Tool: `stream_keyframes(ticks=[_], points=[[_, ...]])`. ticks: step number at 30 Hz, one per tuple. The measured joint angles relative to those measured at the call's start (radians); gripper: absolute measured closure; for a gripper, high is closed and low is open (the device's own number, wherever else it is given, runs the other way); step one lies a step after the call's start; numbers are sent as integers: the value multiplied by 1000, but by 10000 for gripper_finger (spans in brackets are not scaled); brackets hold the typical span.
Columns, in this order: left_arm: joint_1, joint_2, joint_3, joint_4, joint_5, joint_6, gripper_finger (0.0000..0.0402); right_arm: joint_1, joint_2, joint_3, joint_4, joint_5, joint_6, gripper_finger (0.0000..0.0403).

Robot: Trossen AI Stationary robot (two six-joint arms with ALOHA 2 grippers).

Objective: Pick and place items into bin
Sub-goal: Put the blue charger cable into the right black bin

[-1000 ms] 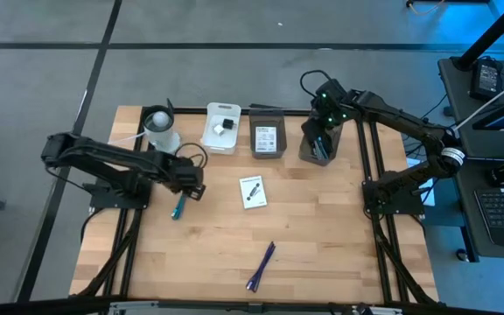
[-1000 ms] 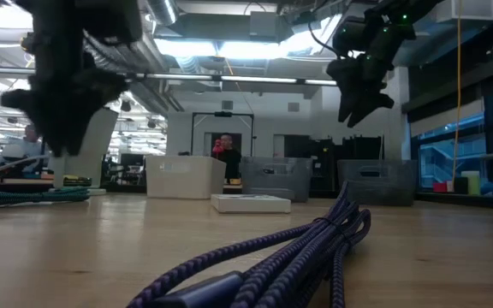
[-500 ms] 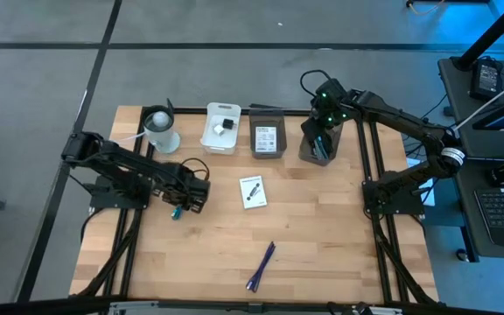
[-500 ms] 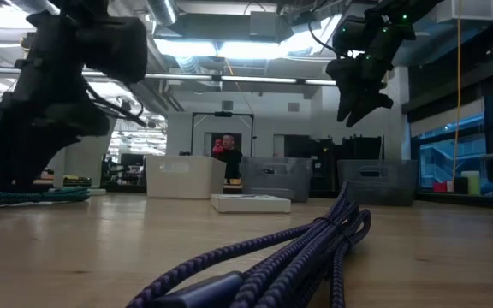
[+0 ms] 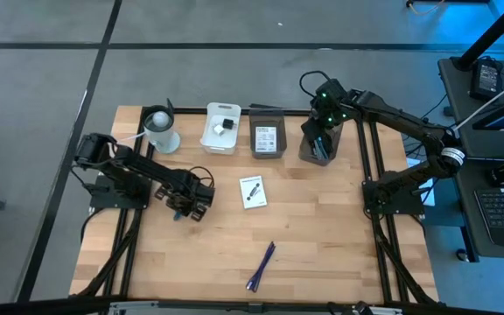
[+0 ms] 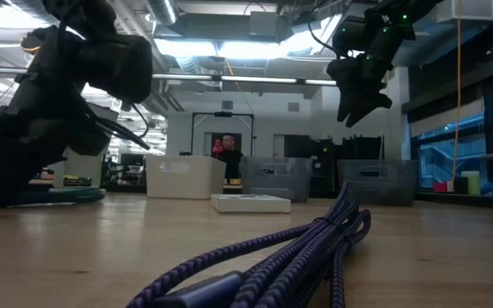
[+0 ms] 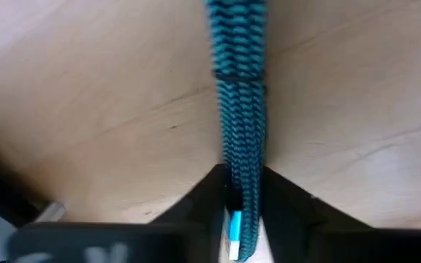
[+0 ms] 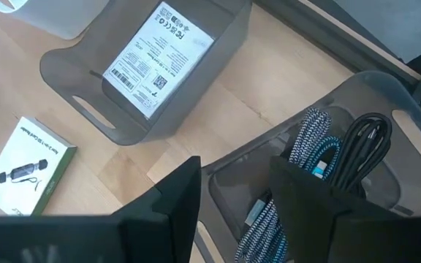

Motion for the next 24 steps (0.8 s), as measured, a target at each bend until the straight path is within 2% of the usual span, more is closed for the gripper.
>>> stream_keyframes(ticks=[4, 6, 12, 19, 24], points=[[18, -9, -1, 6, 10, -12, 376, 0, 0, 0, 0, 0, -2, 237], [28, -27, 2, 20, -12, -1, 376, 0, 0, 0, 0, 0, -11, 237], [84, -154, 56, 24, -176, 52, 376, 0, 0, 0, 1, 0, -21, 237], [220, -322, 162, 87, -413, 317, 376, 14, 0, 0, 89, -31, -22, 237], [332, -388, 208, 299, -423, 542, 376, 47, 0, 0, 277, -151, -25, 237]])
